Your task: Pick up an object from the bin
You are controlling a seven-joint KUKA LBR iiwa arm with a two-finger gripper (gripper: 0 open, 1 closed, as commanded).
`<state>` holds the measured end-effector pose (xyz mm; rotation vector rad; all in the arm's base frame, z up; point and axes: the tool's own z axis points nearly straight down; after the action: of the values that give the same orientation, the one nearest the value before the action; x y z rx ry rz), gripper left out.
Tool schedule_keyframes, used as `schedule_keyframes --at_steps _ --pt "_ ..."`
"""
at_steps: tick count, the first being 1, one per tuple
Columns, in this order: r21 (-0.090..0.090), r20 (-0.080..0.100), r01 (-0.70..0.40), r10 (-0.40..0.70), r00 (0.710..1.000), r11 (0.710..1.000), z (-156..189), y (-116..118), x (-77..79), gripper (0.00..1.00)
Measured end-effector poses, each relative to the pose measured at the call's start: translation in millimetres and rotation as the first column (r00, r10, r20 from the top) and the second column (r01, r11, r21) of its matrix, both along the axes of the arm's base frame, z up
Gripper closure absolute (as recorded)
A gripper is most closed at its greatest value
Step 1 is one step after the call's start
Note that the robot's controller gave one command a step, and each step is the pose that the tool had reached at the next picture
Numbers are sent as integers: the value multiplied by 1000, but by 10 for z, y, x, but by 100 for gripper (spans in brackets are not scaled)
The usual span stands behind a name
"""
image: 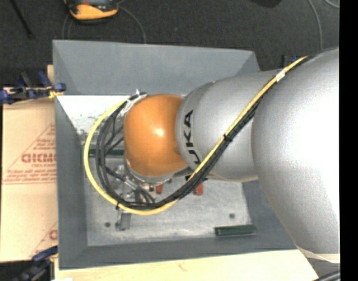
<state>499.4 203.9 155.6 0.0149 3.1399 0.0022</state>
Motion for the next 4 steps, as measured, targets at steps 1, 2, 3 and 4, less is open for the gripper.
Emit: schedule_keyframes --at_steps 1,2,3,4 --pt "0 0 0 0 1000 1000 0 0 0 0" --pt "3 4 37 -37 999 999 -163 -69 256 0" --pt "2 4 134 -134 991 991 -349 -255 469 0" --pt "-3 0 58 -58 998 998 -395 -216 777 0"
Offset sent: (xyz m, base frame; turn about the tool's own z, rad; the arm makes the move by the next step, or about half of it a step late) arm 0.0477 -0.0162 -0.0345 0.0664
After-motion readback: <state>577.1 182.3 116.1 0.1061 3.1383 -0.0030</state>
